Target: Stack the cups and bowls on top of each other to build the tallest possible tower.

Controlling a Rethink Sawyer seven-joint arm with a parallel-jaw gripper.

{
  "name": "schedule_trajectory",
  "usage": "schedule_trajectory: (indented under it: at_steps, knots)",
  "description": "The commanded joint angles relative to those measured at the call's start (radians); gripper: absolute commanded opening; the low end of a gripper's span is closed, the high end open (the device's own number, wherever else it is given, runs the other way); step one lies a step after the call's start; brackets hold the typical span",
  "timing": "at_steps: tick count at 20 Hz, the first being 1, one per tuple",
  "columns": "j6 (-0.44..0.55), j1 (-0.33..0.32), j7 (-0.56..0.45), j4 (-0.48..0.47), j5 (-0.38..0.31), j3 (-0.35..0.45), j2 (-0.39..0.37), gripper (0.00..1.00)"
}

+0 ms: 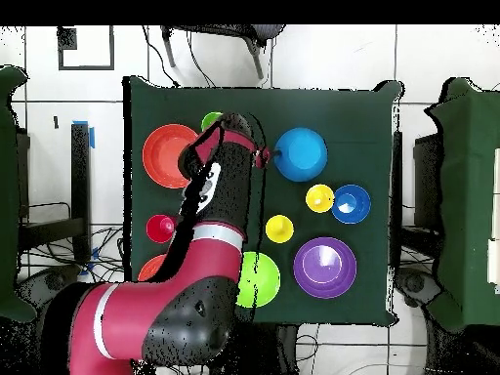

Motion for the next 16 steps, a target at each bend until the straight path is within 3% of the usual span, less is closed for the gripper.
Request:
schedule_trajectory:
  at_steps: [1, 8, 16]
  knots:
    - [-0.008, -0.04, -0.327, 0.252, 0.031, 0.176, -0.094, 1.0]
    - [-0.037, -0.081, -0.421, 0.416, -0.001, 0.212, -0.278, 1.0]
    - [-0.005, -0.147, -0.52, 0.511, 0.005, 0.273, -0.43, 1.0]
